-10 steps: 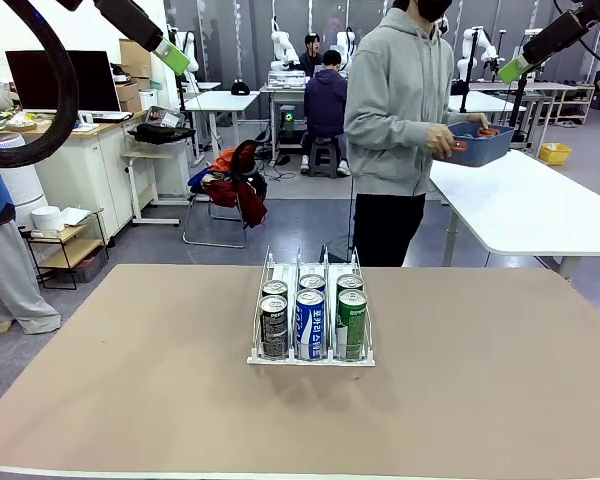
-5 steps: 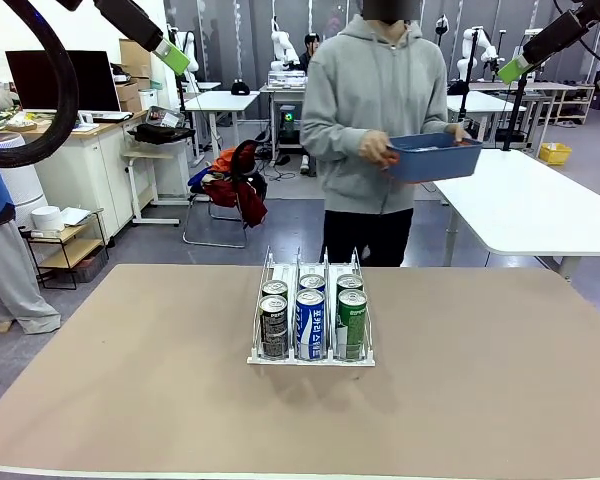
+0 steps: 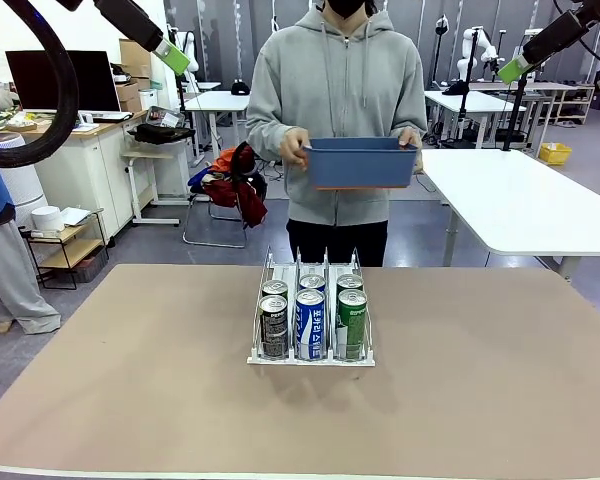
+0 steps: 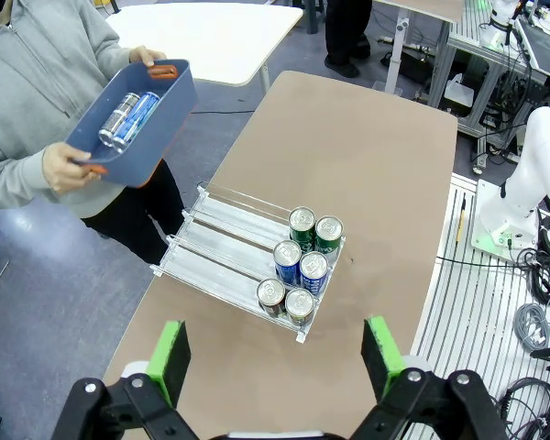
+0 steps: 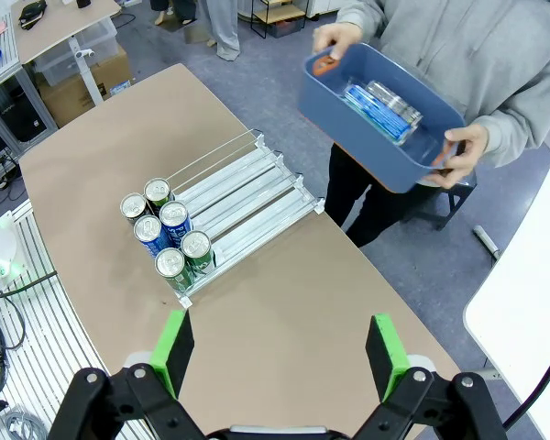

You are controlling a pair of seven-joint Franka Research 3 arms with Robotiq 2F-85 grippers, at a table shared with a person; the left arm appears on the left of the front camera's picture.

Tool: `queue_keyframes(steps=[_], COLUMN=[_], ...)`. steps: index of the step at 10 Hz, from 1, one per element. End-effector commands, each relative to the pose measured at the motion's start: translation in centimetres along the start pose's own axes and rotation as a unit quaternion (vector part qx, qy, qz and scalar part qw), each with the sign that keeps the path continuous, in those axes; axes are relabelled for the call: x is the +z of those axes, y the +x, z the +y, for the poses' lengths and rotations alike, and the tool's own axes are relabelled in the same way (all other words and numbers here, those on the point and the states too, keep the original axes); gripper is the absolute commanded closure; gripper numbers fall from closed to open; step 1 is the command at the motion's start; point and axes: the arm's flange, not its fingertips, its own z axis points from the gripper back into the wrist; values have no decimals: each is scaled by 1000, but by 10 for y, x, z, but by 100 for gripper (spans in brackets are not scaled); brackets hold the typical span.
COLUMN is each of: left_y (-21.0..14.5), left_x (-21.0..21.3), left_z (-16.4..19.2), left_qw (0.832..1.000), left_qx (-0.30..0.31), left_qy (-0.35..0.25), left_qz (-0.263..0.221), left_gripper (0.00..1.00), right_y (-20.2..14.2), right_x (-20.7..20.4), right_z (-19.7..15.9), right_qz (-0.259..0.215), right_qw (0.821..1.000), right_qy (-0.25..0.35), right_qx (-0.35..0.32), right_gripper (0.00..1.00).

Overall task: Fill the beverage cans into the dispenser.
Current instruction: Pick up the Pepsi coke handed by the human.

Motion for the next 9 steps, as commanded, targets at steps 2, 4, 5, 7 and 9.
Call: queue_keyframes(steps=[2, 4, 5, 7, 9], left_y=[0, 0, 0, 0, 0], left_x=[0, 0, 0, 0, 0], left_z=[0, 0, 0, 0, 0], left_qw=[1000, 1000, 1000, 1000, 1000], left_qx=[3, 3, 3, 3, 3], left_qy=[4, 4, 4, 4, 4], left_qz=[1, 1, 1, 1, 1], left_gripper=[0, 0, 0, 0, 0], right_y=[0, 0, 0, 0, 0], right_x=[0, 0, 0, 0, 0], right_z=[1, 1, 1, 1, 1], right_qz=[0, 0, 0, 0, 0], right_qw=[1000, 1000, 1000, 1000, 1000], right_qy=[2, 2, 2, 2, 2], right_qx=[1, 1, 1, 1, 1], right_gripper=[0, 0, 0, 0, 0])
